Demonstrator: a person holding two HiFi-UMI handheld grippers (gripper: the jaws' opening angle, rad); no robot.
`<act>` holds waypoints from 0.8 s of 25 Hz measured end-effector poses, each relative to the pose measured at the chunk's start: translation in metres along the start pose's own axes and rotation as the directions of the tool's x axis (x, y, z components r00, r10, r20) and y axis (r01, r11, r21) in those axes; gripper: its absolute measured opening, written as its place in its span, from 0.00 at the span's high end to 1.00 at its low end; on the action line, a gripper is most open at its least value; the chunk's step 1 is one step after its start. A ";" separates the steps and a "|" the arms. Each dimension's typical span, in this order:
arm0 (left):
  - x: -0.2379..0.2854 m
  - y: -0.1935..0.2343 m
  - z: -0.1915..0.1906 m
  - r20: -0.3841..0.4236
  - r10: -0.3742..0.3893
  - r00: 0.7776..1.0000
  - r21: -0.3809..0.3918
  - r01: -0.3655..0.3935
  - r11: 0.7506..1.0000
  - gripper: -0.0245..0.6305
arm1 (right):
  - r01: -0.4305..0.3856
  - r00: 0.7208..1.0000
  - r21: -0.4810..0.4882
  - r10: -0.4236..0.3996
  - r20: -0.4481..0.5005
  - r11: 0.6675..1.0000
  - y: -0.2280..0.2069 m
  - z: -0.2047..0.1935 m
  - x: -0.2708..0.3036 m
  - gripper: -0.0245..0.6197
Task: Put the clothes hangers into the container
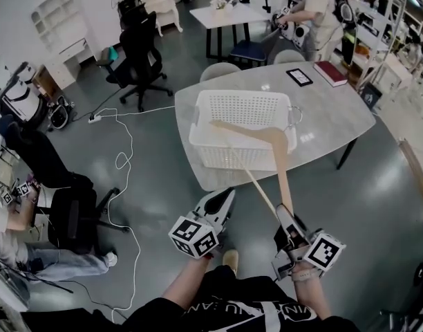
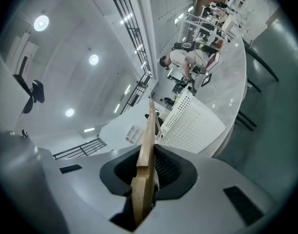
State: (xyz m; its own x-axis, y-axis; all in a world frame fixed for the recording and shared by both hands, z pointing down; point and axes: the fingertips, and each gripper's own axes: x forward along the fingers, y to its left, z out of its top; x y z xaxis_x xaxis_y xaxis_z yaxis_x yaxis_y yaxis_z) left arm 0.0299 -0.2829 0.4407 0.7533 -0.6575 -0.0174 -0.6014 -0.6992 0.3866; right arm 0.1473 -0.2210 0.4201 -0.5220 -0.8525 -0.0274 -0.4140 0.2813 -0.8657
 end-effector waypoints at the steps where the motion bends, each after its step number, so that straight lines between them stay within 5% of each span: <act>1: 0.006 0.007 0.000 -0.004 -0.003 1.000 -0.004 0.003 1.000 0.95 | 0.008 1.000 -0.010 -0.008 -0.002 1.000 -0.004 0.004 0.008 0.86; 20: 0.059 0.081 0.013 -0.017 0.041 0.999 -0.061 -0.042 0.997 0.95 | 0.125 0.979 -0.183 -0.152 -0.140 0.975 -0.047 0.054 0.103 0.86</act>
State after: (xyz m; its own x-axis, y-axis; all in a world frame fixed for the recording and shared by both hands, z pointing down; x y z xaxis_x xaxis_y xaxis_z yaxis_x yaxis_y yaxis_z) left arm 0.0220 -0.3816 0.4593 0.7321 -0.6811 0.0143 -0.6155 -0.6524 0.4421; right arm 0.1533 -0.3462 0.4310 -0.5522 -0.8153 0.1744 -0.6056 0.2485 -0.7559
